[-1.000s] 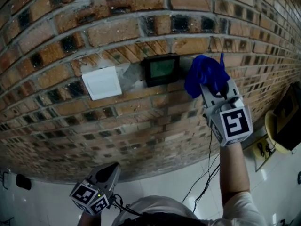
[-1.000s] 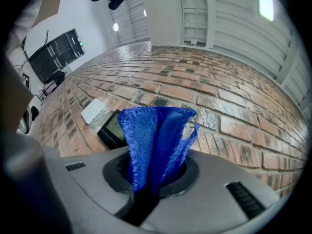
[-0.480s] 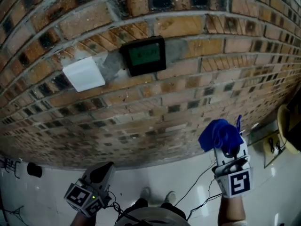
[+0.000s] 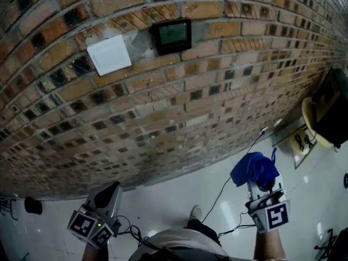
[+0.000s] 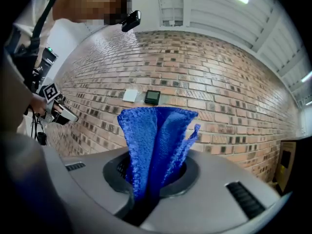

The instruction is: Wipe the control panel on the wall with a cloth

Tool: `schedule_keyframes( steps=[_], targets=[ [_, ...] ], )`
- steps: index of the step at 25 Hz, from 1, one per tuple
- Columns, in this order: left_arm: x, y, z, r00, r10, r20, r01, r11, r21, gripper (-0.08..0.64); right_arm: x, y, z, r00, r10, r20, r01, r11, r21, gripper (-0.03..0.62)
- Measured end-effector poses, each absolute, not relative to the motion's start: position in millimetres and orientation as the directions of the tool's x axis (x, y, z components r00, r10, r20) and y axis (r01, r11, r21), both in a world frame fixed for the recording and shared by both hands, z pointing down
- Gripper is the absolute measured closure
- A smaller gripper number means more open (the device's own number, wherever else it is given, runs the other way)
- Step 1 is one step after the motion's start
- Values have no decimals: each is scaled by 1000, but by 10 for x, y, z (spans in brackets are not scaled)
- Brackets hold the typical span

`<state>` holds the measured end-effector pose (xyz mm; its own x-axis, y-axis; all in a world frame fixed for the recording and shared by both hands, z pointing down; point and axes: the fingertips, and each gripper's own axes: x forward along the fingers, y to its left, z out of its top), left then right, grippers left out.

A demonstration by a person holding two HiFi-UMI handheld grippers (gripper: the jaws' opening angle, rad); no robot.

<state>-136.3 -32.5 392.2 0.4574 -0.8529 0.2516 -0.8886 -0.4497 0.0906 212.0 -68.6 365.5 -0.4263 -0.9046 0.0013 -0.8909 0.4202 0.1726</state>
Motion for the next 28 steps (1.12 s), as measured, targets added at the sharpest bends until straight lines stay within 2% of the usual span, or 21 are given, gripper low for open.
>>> schedule_keyframes(
  steps=[10, 13, 17, 21, 28],
  targets=[
    [-2844, 952, 4143, 484, -823, 296, -872, -483, 81, 558, 936, 832, 3299, -354, -933, -66, -921, 336, 199, 503],
    [-3027, 1110, 4230, 501, -810, 305, -863, -494, 105, 558, 742, 1114, 3367, -336, -942, -14, -928, 329, 175, 503],
    [-3007, 1210, 4190, 537, -797, 277, -841, -529, 111, 558, 687, 1331, 3240, -325, -945, -26, -921, 310, 234, 503],
    [-2851, 1292, 4219, 544, -791, 281, -837, -536, 111, 557, 829, 1473, 3247, -325, -945, -27, -926, 312, 215, 503],
    [-2102, 1228, 4082, 526, -809, 262, -848, -522, 91, 557, 1386, 1596, 3242, -389, -921, -19, -905, 377, 198, 505]
  ],
)
